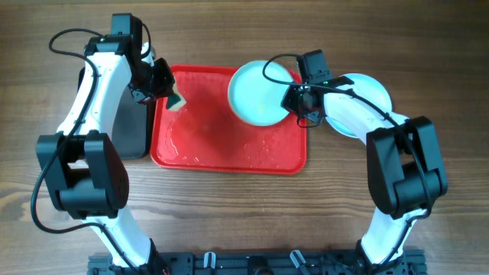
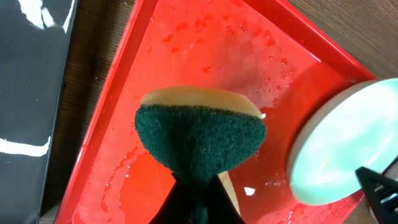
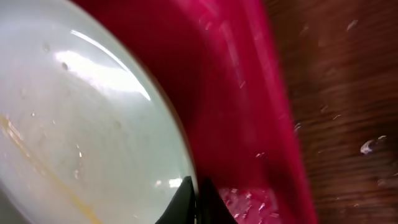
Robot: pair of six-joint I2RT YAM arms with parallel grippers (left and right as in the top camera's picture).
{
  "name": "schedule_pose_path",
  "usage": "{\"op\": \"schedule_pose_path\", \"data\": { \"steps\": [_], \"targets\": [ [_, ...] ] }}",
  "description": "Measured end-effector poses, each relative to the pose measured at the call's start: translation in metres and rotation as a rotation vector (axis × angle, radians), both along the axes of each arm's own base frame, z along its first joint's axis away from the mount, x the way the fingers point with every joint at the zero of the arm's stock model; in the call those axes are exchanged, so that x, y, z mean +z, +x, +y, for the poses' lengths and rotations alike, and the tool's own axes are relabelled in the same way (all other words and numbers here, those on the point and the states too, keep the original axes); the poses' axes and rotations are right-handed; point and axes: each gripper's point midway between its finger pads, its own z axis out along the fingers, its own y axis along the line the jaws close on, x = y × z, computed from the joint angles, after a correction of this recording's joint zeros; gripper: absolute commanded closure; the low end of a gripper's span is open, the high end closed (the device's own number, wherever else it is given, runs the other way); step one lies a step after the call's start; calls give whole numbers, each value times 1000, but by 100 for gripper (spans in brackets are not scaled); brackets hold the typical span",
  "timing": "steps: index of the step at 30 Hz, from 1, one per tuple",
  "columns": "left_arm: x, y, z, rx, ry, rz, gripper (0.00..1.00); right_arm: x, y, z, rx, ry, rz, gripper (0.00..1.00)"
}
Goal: Clean dirty plates on tray and stack at the side
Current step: 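Grasp the third white plate rim with the right gripper and pull it to tray center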
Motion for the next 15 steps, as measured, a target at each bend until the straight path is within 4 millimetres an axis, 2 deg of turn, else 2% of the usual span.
{"op": "schedule_pose_path", "data": {
  "steps": [4,7,9,10,14,15],
  "targets": [
    [0,0,0,0,0,0,96,-1,-17,23,98,28,35,96],
    [0,0,0,0,0,0,96,-2,-39,48,190,60,82,93],
    [0,0,0,0,0,0,96,-3,-54,64,251,76,109,83],
    [0,0,0,0,0,0,96,-2,-62,73,286,83,119,75],
    [0,0,0,0,0,0,96,-1,-79,96,396,98,124,52],
    [0,0,0,0,0,0,96,2,-84,104,444,101,117,51]
  ]
}}
